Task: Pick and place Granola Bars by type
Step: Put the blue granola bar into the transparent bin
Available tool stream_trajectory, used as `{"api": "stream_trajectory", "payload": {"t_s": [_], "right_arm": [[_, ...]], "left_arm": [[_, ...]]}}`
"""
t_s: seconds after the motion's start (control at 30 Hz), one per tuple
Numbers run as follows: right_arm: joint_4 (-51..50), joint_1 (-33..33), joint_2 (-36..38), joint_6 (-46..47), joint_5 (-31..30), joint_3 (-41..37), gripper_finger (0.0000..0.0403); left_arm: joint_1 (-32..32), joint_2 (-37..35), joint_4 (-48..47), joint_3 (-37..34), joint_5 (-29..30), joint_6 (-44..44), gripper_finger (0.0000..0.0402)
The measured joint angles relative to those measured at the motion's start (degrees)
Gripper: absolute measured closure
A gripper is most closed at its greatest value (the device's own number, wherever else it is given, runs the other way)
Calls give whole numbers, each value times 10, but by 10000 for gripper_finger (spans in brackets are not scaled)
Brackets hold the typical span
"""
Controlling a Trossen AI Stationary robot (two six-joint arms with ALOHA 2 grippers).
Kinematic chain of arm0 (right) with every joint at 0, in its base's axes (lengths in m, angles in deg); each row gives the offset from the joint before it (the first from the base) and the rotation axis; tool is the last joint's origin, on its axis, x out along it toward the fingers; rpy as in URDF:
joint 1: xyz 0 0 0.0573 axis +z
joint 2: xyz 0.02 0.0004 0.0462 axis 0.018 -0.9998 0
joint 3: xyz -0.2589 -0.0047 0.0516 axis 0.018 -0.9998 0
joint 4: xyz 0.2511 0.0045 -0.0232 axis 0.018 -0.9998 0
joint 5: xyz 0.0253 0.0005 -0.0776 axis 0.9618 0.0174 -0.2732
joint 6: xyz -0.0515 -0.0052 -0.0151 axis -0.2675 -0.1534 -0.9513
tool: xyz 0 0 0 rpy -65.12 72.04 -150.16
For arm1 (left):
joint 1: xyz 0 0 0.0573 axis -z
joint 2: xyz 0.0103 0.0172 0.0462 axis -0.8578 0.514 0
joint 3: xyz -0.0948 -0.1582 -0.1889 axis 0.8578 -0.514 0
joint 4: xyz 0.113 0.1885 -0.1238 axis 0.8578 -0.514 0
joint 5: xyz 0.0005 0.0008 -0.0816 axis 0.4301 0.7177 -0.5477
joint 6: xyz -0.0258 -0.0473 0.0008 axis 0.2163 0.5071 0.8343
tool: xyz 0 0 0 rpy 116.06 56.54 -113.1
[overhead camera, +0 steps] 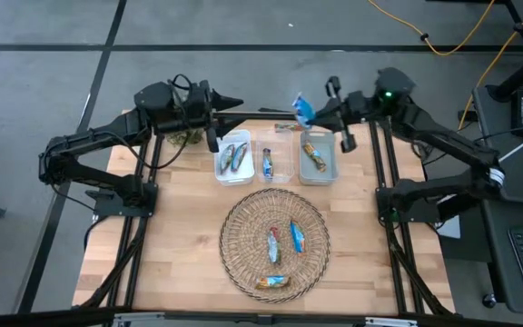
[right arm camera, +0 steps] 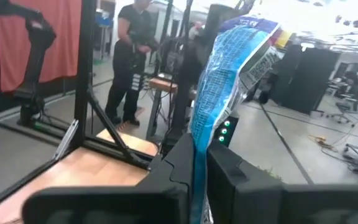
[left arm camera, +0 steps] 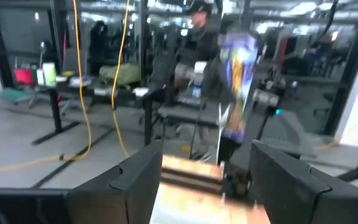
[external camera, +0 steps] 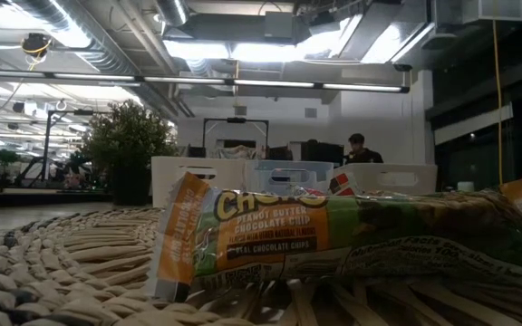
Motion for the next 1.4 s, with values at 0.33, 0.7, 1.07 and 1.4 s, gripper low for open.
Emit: {"api": "stream_trajectory", "payload": {"t_s": [0.33,0.7,1.07,1.4], "right_arm": [[108,44,-71,4,-36,-3,388],[96,54,-154,15,-76,103,375],[91,67,-198,15,-57,150,369],[92,70,-198,13,-66,150,386]], "left_arm": [[0,6,23,0,1,-1,155],[11,63,79,42,-19,5,101],[17,110,78,99,-18,-5,117],[18,110,74,99,1,-11,307]]}}
